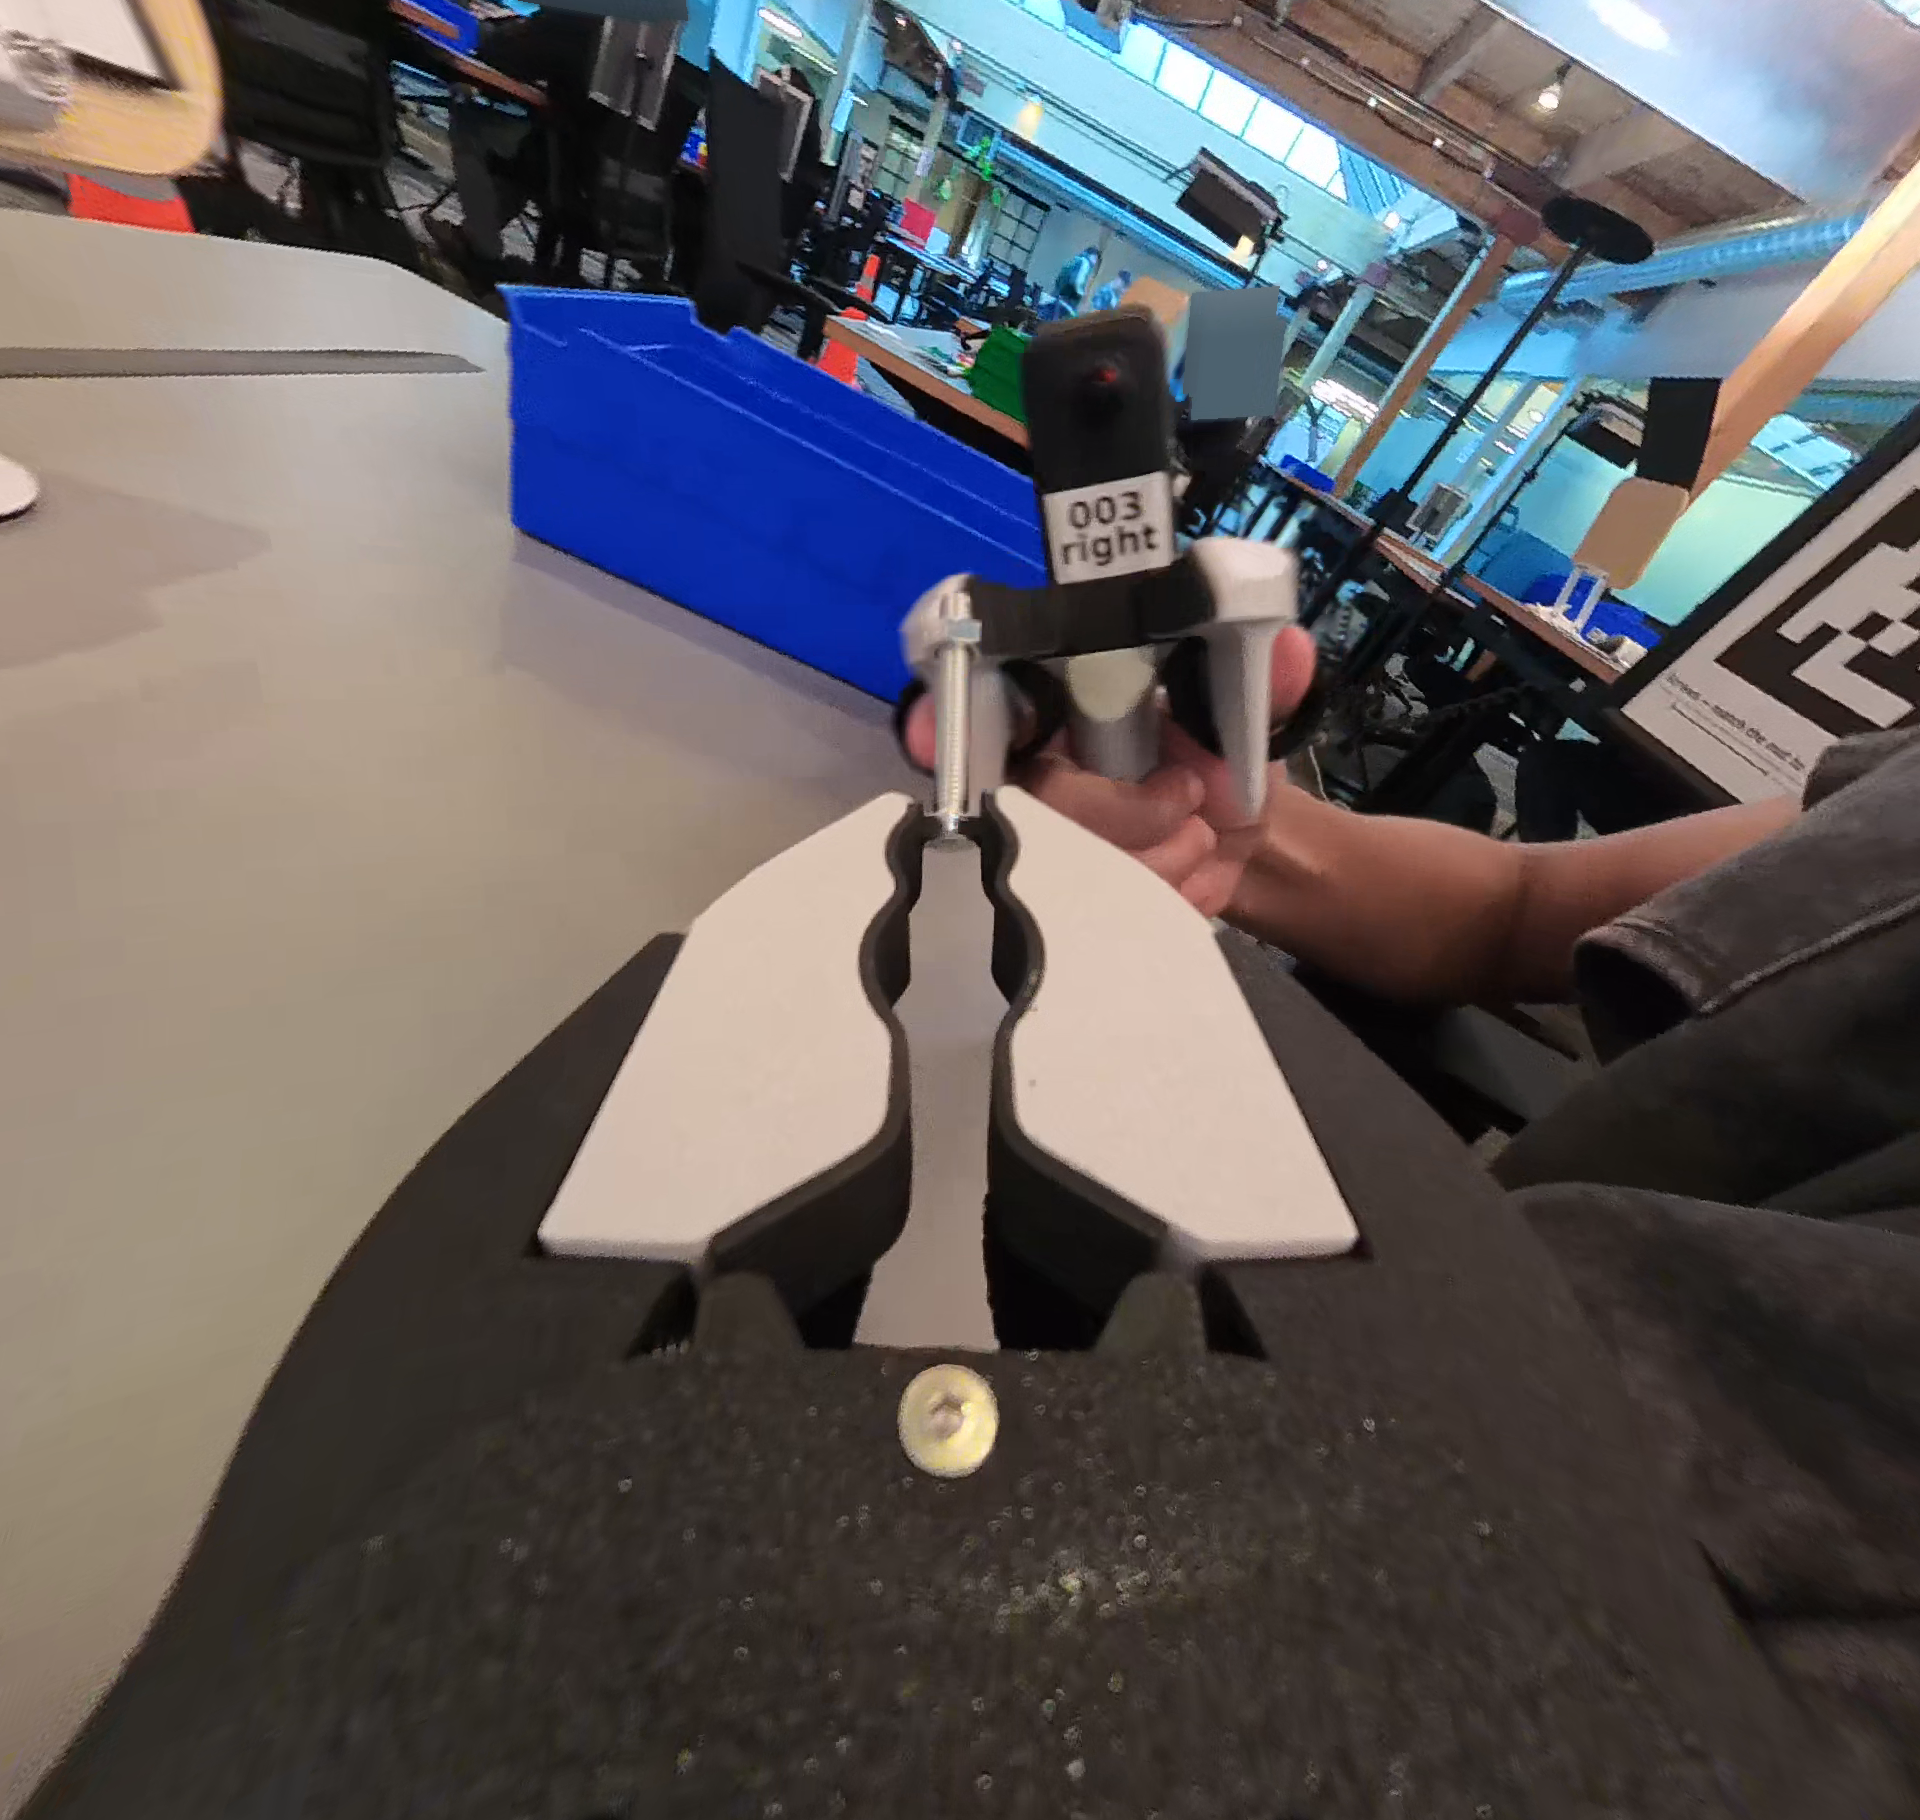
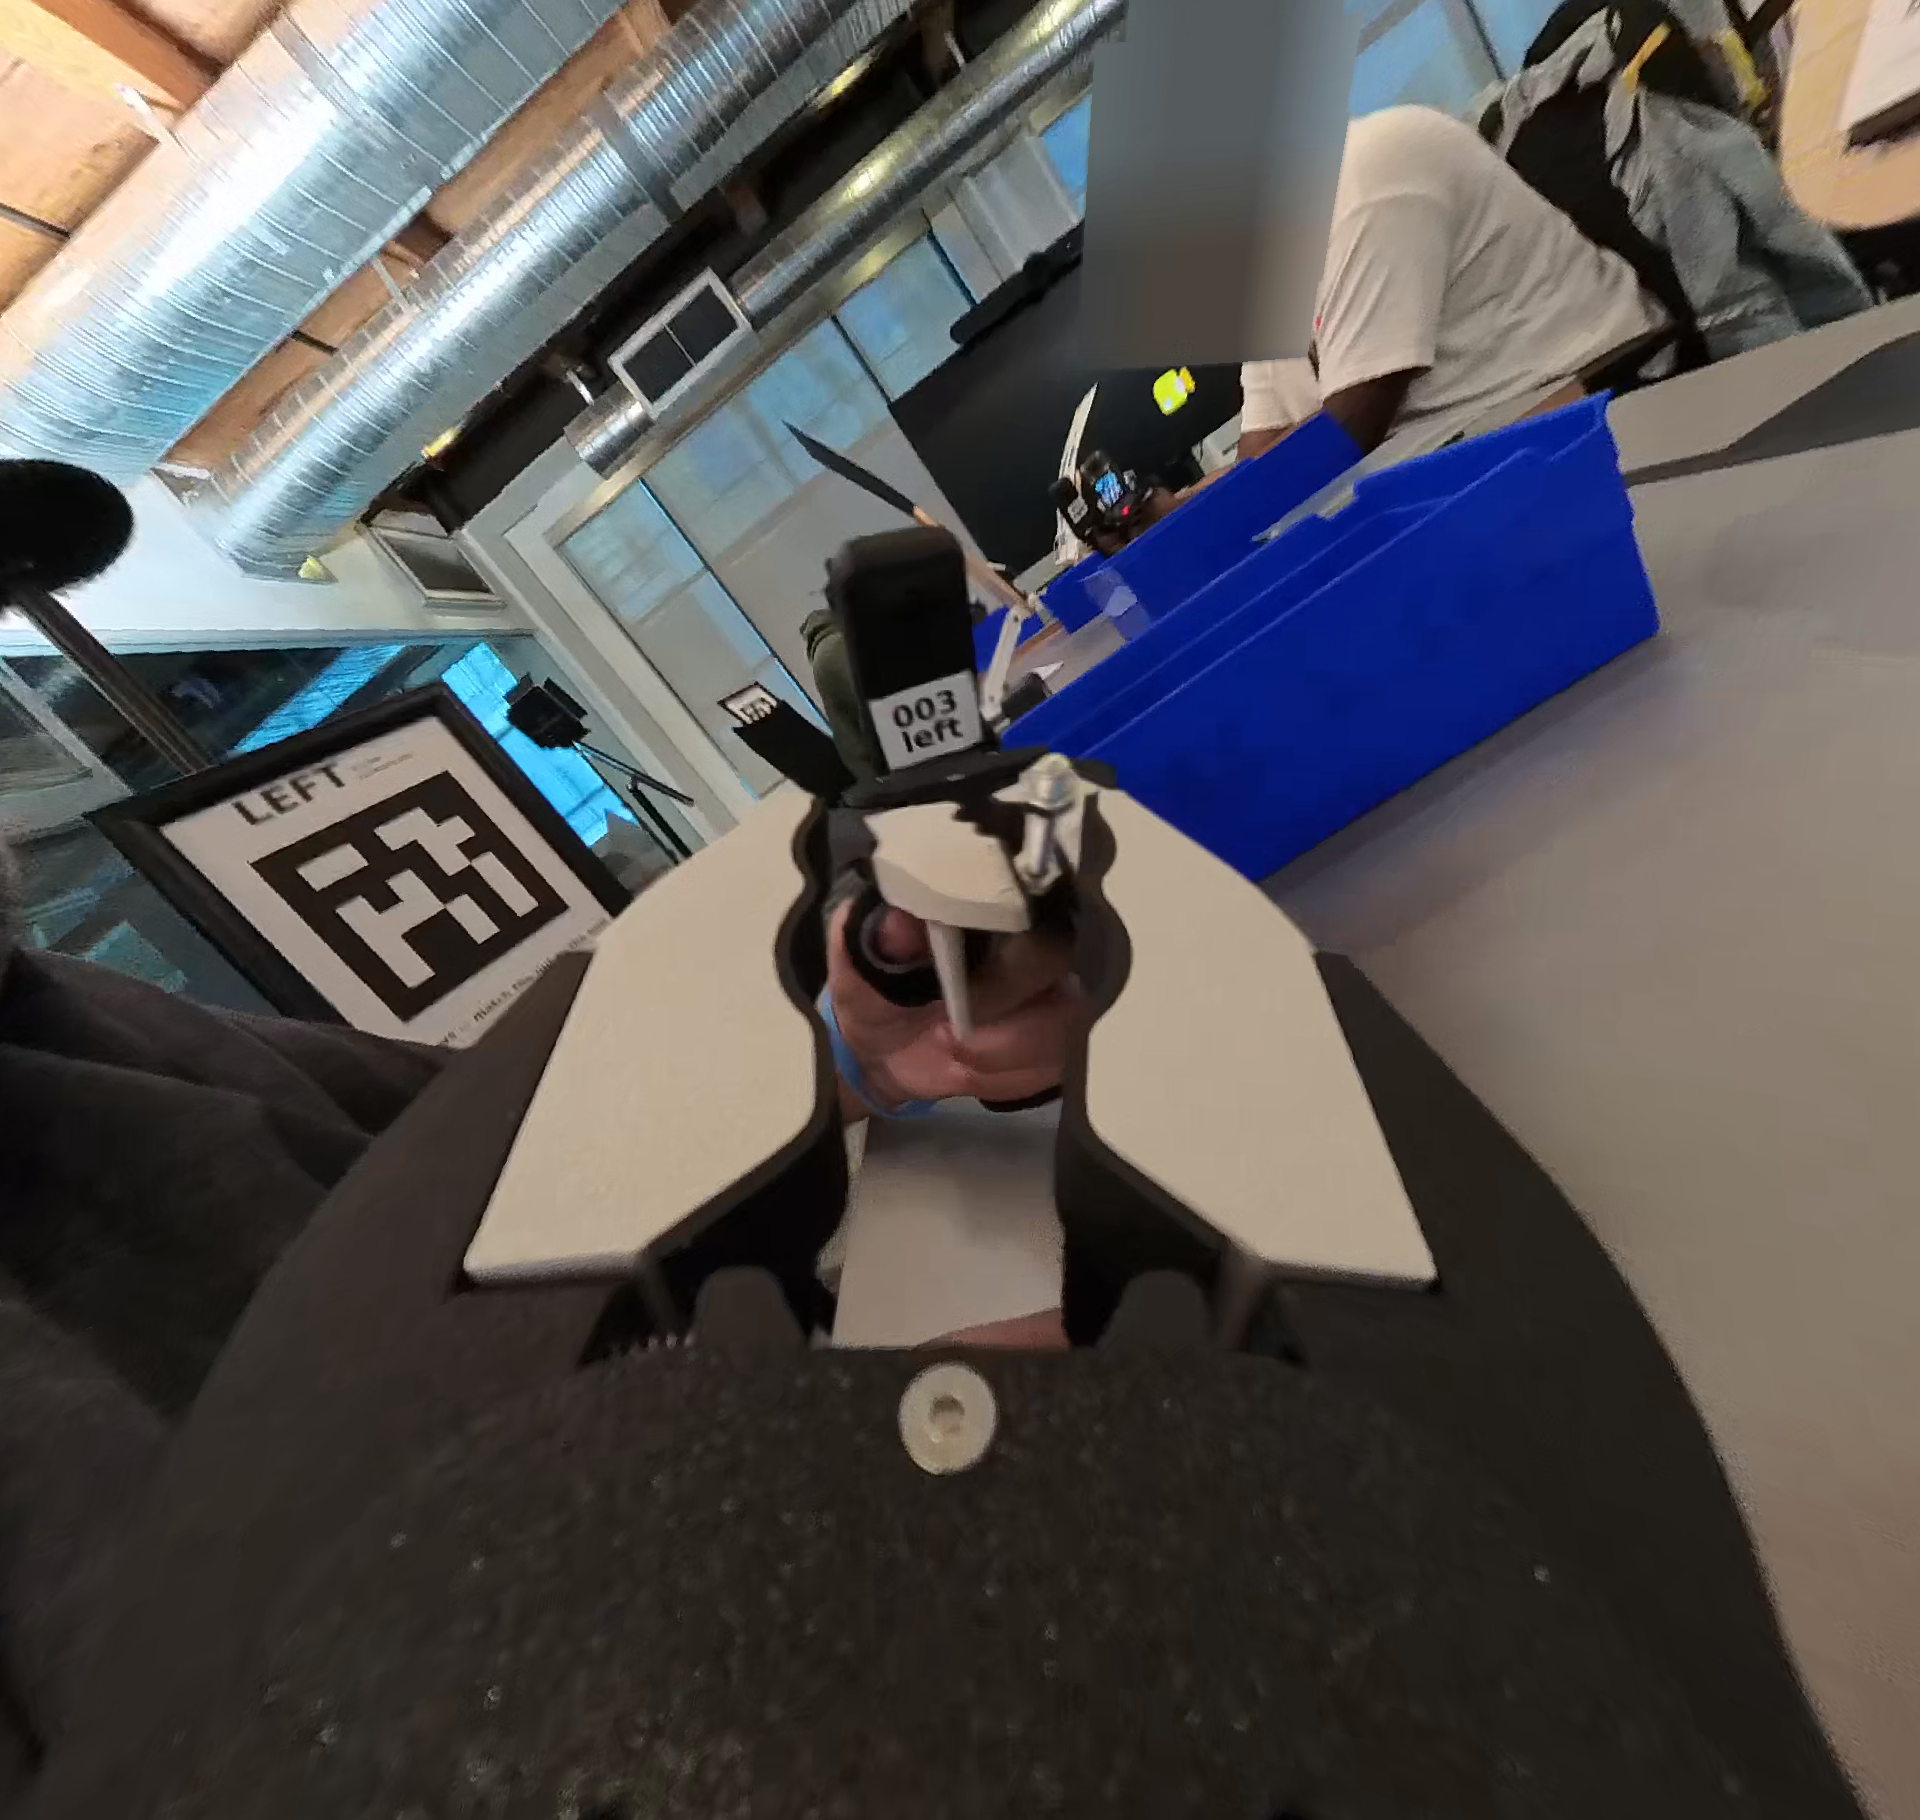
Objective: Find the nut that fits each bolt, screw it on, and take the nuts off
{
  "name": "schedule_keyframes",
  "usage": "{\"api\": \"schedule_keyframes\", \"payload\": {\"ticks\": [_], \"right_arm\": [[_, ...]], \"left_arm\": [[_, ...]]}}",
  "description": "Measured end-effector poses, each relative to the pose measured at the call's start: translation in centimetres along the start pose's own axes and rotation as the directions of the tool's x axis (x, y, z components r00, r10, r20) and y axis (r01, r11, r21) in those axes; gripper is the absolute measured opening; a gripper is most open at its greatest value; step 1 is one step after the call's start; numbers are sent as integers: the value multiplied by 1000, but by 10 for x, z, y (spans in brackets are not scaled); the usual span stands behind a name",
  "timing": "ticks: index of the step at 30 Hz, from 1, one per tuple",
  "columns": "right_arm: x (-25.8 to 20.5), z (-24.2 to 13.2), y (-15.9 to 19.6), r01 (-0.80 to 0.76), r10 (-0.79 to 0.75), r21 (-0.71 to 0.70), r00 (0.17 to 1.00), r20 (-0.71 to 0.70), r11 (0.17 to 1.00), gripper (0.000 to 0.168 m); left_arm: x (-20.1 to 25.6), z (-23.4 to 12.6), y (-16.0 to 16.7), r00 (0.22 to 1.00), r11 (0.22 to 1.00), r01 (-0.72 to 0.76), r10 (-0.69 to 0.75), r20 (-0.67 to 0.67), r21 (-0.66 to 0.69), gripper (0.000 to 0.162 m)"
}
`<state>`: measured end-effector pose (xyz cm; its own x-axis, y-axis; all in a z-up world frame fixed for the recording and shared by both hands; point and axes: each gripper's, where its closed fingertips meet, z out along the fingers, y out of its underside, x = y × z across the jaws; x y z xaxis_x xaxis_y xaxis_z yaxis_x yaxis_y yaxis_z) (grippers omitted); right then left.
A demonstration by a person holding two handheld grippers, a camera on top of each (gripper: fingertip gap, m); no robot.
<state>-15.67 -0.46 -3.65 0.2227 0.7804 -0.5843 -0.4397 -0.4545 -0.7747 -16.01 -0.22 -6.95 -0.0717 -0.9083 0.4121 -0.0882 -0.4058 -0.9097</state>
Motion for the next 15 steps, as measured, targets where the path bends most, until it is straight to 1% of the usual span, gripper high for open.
{"api": "schedule_keyframes", "payload": {"ticks": [2,5,7,11,12,13,15], "right_arm": [[5,3,5,34,-34,-21,999,-31,999,45],[14,-5,3,129,-130,-12,985,-116,992,39],[11,-7,2,105,-105,-4,990,-96,994,39],[6,2,10,58,-60,-32,997,-50,998,41],[3,5,13,52,-53,-45,998,-24,998,27],[4,4,14,48,-49,-48,998,-30,998,10],[6,3,15,43,-46,-67,998,-36,997,10]], "left_arm": [[7,3,1,1000,1000,-19,19,-19,-3,10],[9,3,1,1000,1000,-14,14,-26,0,10],[8,3,0,999,1000,-10,10,-32,10,10],[12,8,5,998,1000,6,-6,-62,-7,10],[13,9,7,998,1000,4,-4,-67,-12,10],[15,11,9,997,1000,-1,-1,-78,-19,10],[14,13,11,999,1000,-8,6,-52,-27,10]]}}
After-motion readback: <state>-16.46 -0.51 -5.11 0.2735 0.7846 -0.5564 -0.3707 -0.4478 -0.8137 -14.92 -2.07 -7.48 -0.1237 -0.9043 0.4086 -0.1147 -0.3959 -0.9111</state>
